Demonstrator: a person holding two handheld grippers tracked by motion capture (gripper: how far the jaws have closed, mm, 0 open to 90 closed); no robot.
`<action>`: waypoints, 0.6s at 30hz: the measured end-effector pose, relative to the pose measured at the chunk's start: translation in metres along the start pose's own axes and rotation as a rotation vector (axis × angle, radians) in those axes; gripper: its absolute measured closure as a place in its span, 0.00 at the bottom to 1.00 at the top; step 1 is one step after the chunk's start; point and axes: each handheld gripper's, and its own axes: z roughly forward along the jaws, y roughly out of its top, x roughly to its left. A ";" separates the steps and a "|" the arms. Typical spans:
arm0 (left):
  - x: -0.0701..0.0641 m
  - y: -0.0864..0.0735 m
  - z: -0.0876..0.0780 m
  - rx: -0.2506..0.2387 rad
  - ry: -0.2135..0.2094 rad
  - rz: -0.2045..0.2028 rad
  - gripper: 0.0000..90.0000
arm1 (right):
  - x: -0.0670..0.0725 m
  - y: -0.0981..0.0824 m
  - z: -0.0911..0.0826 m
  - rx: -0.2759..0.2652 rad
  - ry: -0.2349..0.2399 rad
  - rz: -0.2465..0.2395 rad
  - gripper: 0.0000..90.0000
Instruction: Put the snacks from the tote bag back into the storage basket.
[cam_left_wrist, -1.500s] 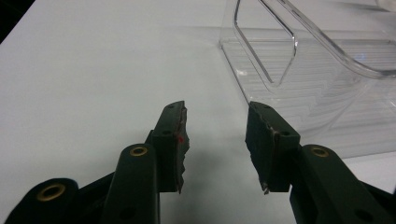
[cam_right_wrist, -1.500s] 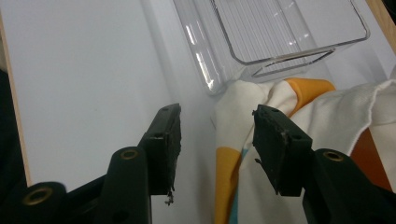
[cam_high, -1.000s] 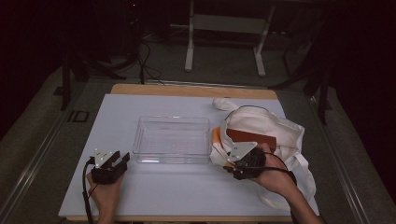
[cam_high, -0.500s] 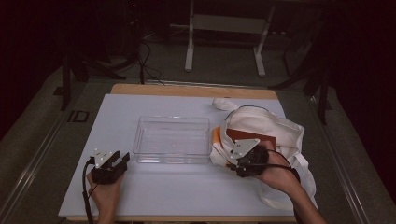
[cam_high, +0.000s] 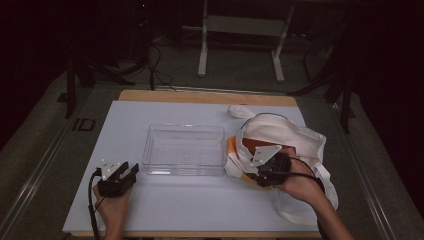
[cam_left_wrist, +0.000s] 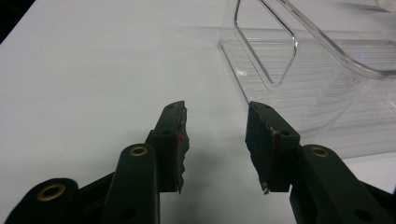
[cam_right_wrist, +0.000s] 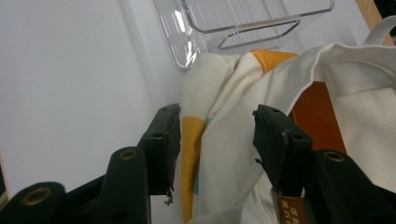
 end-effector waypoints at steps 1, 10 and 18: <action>0.000 0.000 0.000 0.000 0.000 0.000 0.65 | -0.001 0.000 -0.001 0.000 -0.002 0.001 0.56; 0.000 0.000 0.000 0.001 0.001 0.000 0.65 | -0.008 -0.002 -0.005 0.003 -0.016 0.009 0.56; 0.000 0.000 0.000 0.000 0.002 0.001 0.65 | -0.013 -0.004 -0.009 0.012 -0.026 0.017 0.56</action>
